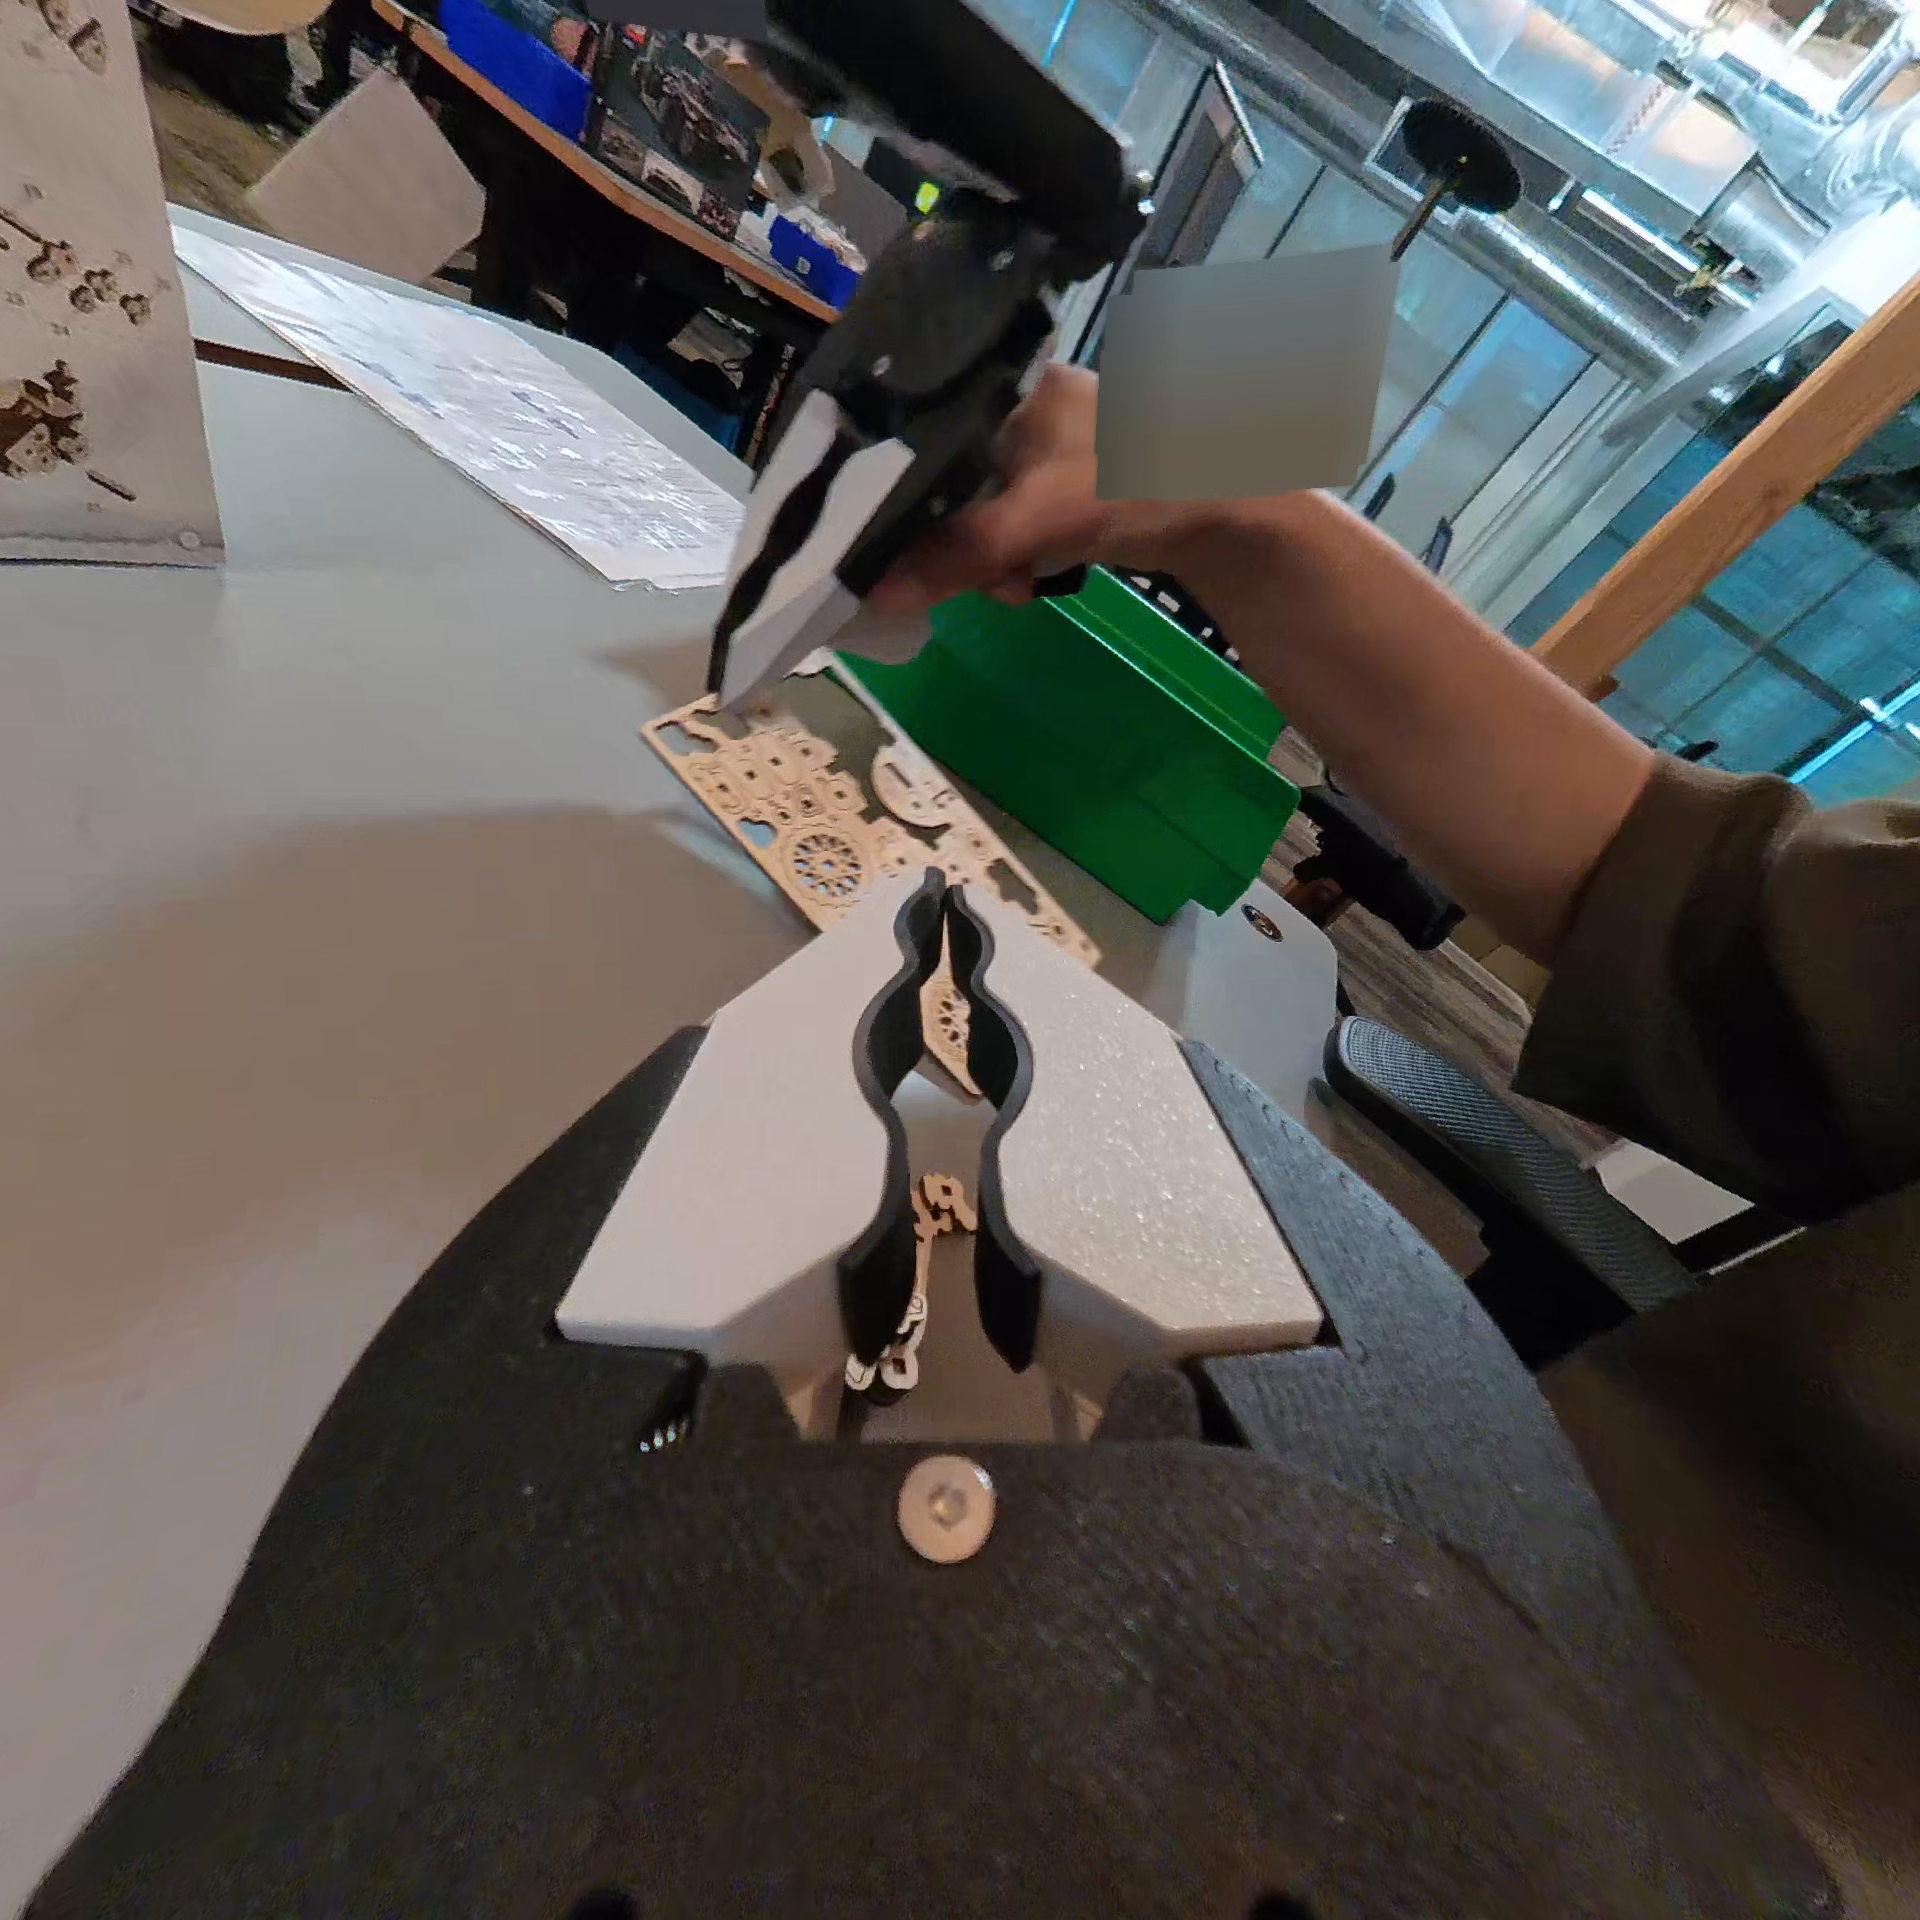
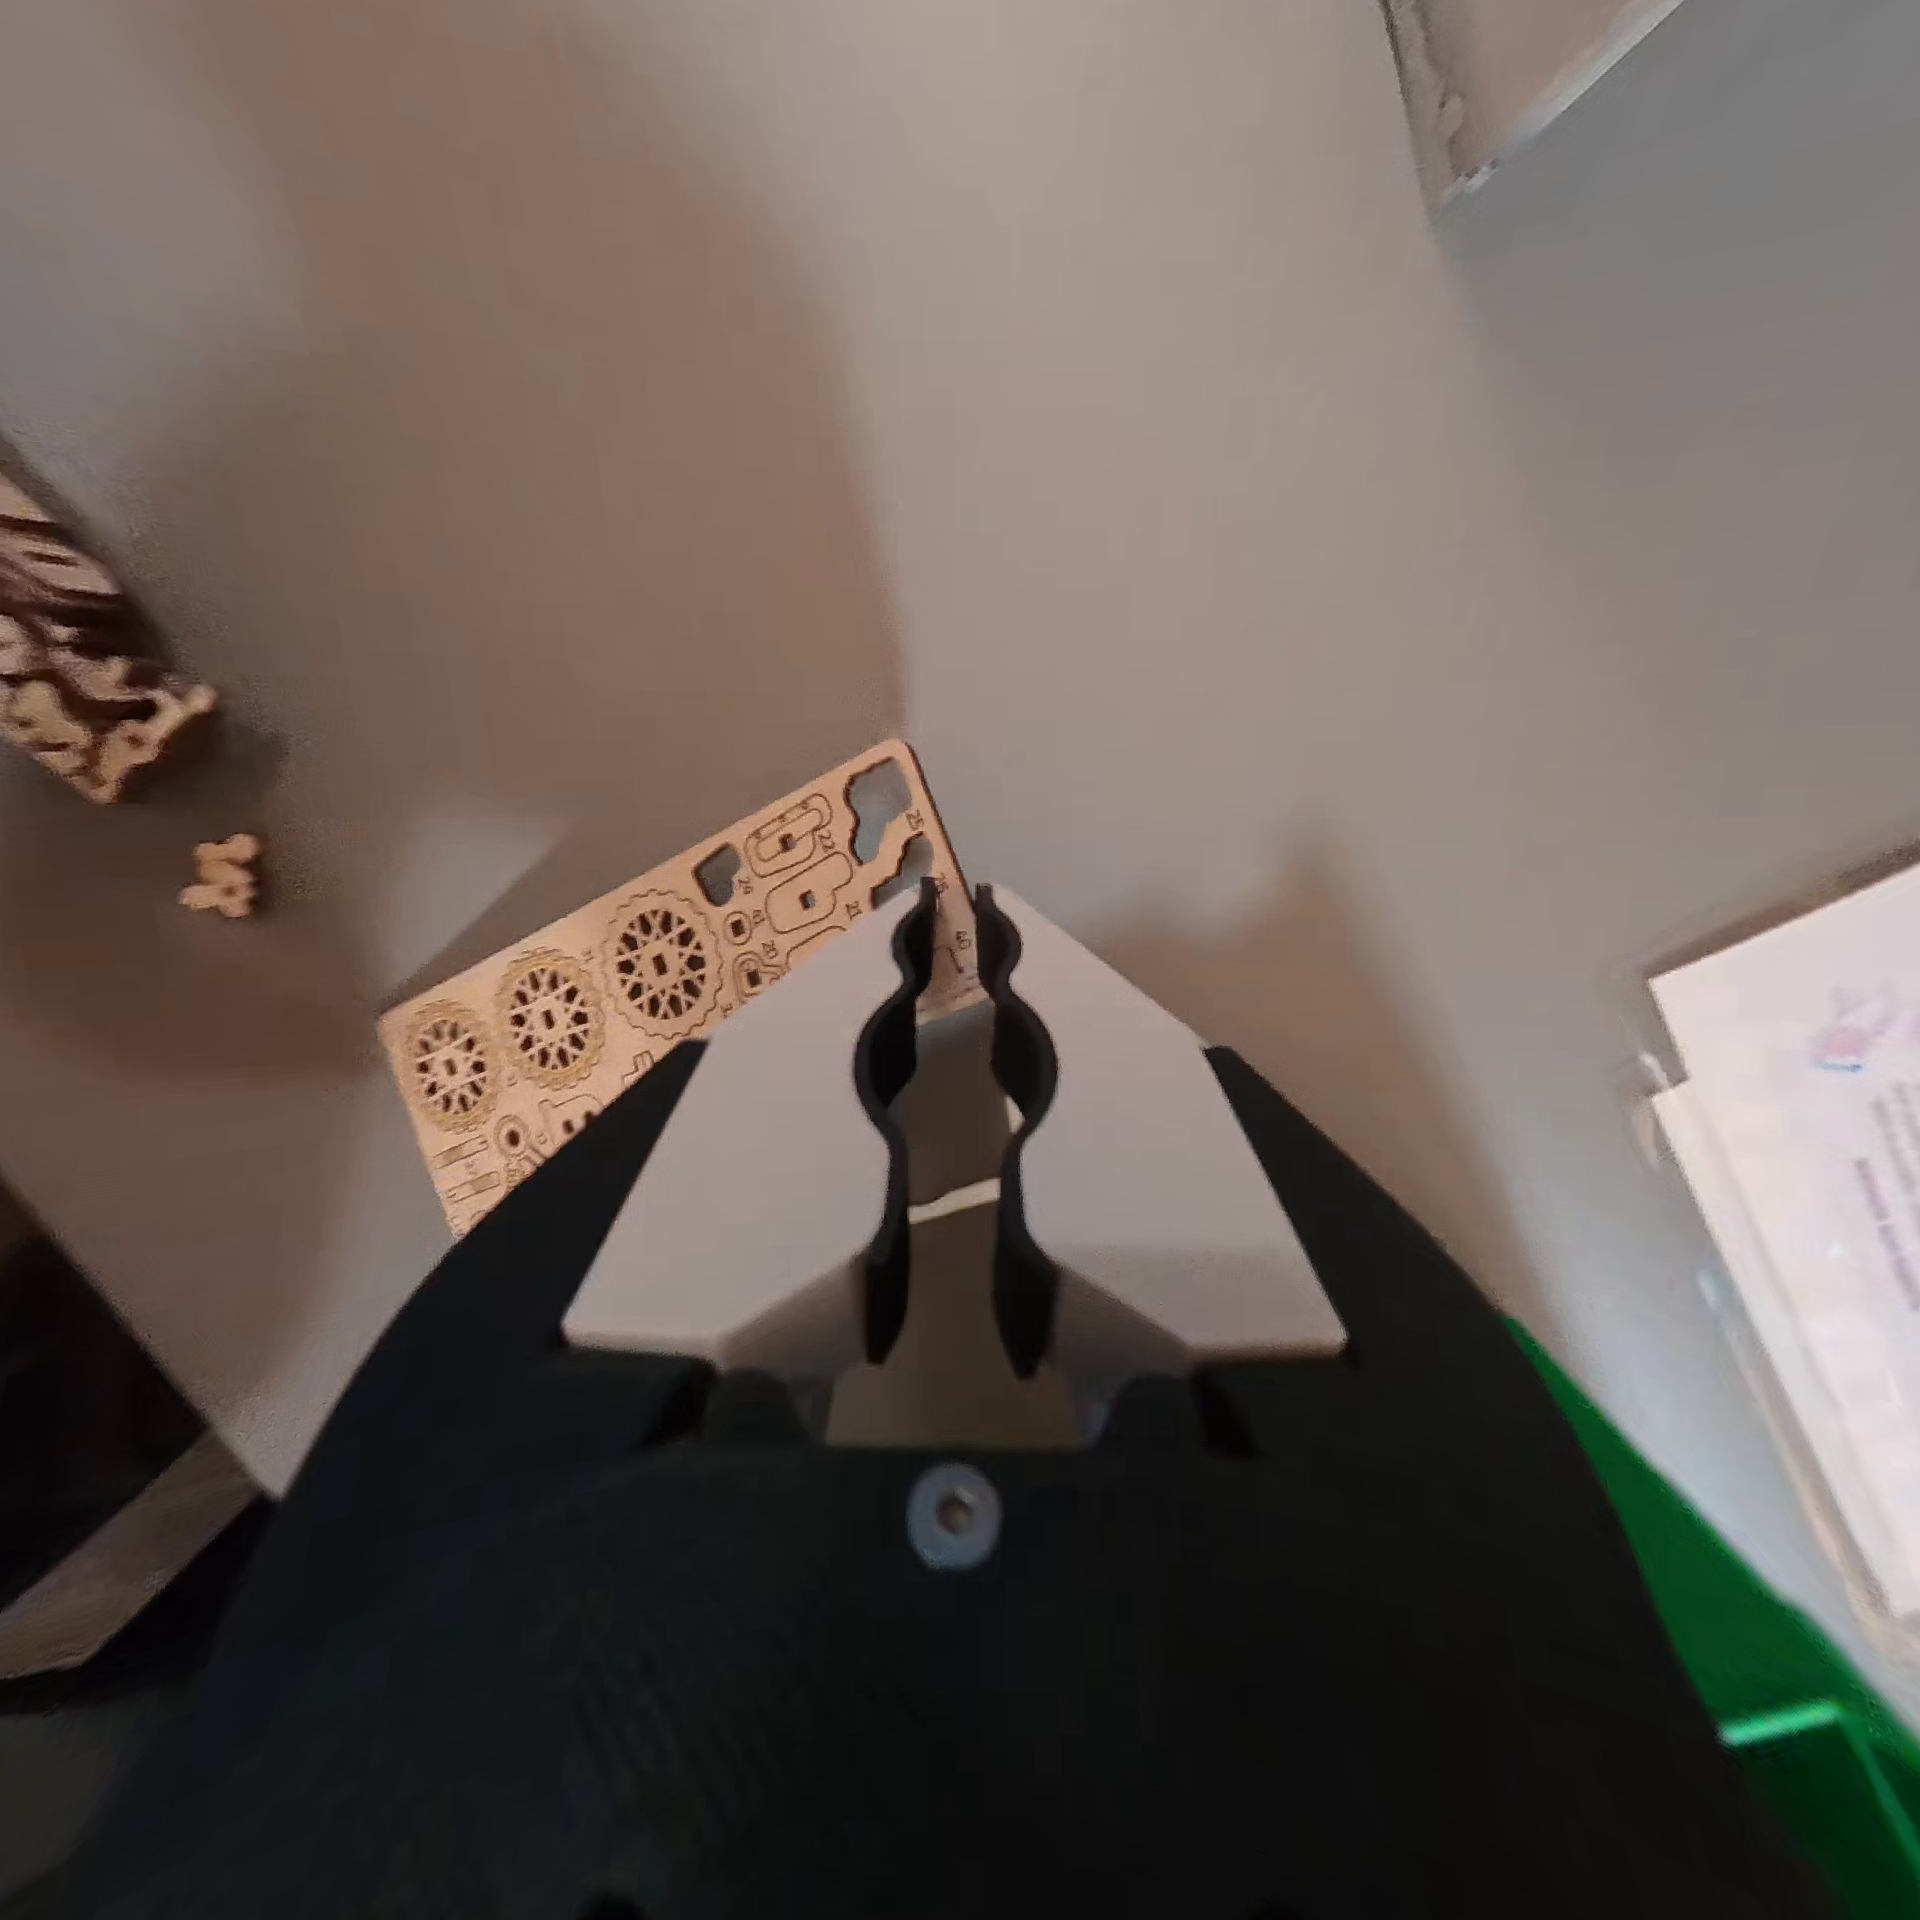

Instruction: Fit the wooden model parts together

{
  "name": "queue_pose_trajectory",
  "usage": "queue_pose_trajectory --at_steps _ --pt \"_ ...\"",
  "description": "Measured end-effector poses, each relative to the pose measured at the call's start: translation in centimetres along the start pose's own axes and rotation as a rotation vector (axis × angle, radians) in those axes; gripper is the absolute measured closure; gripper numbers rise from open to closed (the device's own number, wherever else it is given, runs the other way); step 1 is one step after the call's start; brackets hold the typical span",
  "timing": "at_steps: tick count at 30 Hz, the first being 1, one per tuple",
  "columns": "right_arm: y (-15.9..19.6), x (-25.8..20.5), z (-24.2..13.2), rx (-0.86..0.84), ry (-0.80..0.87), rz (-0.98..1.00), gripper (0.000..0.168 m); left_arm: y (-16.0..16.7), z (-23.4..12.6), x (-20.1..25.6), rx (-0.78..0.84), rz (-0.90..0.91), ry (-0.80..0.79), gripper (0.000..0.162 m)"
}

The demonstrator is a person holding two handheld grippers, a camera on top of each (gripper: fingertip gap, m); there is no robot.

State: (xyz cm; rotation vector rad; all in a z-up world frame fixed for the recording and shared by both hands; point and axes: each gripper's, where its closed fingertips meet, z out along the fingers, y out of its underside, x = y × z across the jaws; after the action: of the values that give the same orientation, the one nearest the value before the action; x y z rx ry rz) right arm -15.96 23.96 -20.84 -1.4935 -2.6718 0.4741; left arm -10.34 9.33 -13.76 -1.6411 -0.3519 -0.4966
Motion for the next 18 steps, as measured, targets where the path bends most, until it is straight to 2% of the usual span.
queue_pose_trajectory --at_steps 5,9,12,16,18 --pt "0.0 2.8 1.8 -0.055 0.119 -0.050 0.167 -0.2 -0.3 -0.2 0.012 -0.028 0.017 0.162" --pt "0.0 3.1 0.9 -0.017 0.140 0.007 0.165 -0.4 -0.5 -0.3 0.020 -0.052 0.028 0.162" --pt "-0.9 1.1 -1.5 0.145 0.148 0.046 0.166 -0.4 -0.5 -0.4 0.022 -0.054 0.026 0.162" --pt "-2.3 -4.8 -4.8 0.543 0.188 -0.005 0.168 -0.5 -0.7 -0.6 0.028 -0.059 0.022 0.162" --pt "-1.5 -7.8 -4.8 0.689 0.215 -0.004 0.166 -0.6 -0.7 -0.6 0.032 -0.064 0.021 0.162"
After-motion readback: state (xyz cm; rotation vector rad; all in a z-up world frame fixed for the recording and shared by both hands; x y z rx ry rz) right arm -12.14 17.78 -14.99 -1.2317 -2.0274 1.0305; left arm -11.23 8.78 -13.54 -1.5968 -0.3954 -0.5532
